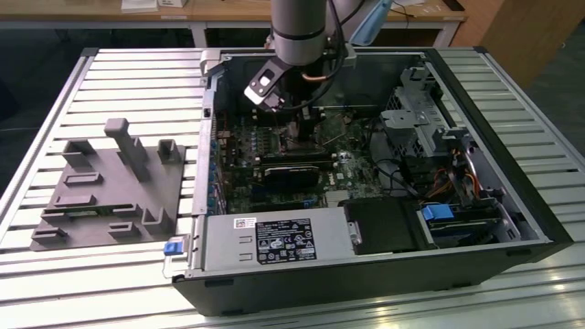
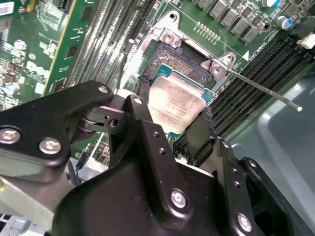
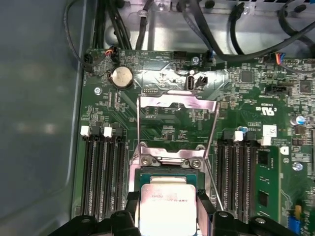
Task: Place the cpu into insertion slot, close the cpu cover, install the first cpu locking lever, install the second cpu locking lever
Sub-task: 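Place the cpu into insertion slot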
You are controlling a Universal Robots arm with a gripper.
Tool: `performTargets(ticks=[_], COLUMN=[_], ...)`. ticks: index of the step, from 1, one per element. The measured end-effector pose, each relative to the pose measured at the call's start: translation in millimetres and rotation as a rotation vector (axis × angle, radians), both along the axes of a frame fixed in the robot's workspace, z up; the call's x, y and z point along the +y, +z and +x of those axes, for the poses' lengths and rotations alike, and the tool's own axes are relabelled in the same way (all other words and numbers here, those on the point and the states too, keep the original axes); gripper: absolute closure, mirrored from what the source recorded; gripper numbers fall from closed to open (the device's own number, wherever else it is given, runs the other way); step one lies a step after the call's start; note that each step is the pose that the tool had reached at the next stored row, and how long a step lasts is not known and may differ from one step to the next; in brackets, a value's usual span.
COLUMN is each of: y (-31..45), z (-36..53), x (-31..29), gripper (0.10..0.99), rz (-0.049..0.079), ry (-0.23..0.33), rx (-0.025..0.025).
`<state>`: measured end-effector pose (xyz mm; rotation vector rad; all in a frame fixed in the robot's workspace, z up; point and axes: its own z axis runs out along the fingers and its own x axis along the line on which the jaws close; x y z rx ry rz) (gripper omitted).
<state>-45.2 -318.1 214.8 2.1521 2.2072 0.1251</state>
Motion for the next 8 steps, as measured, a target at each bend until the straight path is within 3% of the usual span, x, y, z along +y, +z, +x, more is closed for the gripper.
performTargets(ticks=[8], y=[-11.4], z=[-1.7], x=[1.0], gripper=[0.545], rz=[-0.003], ry=[-0.005], rx=[0.0000])
